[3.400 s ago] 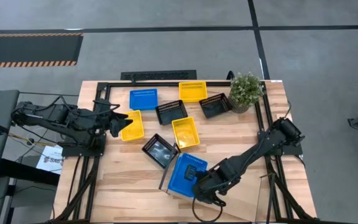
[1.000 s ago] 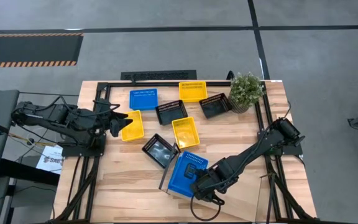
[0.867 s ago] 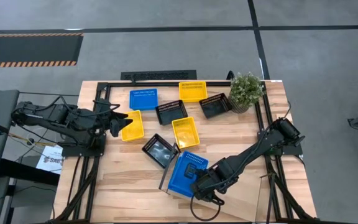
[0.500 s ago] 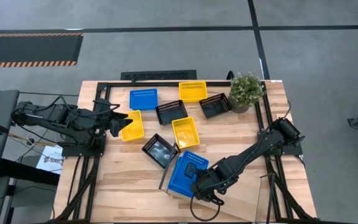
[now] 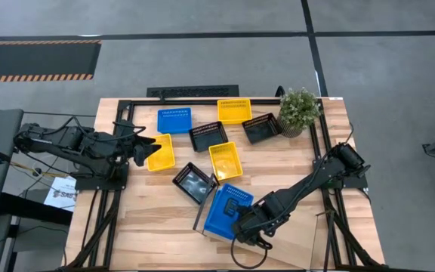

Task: Stack baskets on shelf by color
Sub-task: Stack the right blue bin on top of the blue bin on the shelf

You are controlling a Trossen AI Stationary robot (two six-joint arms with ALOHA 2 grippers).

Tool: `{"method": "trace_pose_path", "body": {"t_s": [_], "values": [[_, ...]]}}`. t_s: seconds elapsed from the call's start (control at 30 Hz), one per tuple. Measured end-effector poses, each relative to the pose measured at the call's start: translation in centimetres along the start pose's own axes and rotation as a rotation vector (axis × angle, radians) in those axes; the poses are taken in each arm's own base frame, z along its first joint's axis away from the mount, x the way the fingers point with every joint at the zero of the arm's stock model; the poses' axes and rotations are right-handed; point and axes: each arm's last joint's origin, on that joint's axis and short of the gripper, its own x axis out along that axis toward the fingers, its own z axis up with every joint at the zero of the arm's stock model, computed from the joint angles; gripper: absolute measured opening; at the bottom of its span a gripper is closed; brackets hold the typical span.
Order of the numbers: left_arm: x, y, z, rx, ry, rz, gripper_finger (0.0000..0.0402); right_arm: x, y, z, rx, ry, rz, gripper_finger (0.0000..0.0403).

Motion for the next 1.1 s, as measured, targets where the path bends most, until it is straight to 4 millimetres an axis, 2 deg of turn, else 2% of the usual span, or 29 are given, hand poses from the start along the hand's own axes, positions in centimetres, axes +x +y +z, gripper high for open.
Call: {"method": "trace_pose_path", "body": {"t_s": [0.5, 0.77, 1.1], "values": [[0.0, 0.0, 0.0, 0.000, 0.000, 0.000, 0.0238, 0.1, -0.5, 0.2, -0.053, -0.052, -0.005, 0.0038], [0.0, 0.0, 0.0, 0.000, 0.000, 0.000, 0.0238, 0.3, -0.9, -0.2, -0.034, -0.043, -0.005, 0.0055], [0.0, 0.0, 0.0, 0.000, 0.000, 0.000, 0.0238, 0.4, -1.2, -0.4, 0.039, -0.056, 0.017, 0.0057]]}}
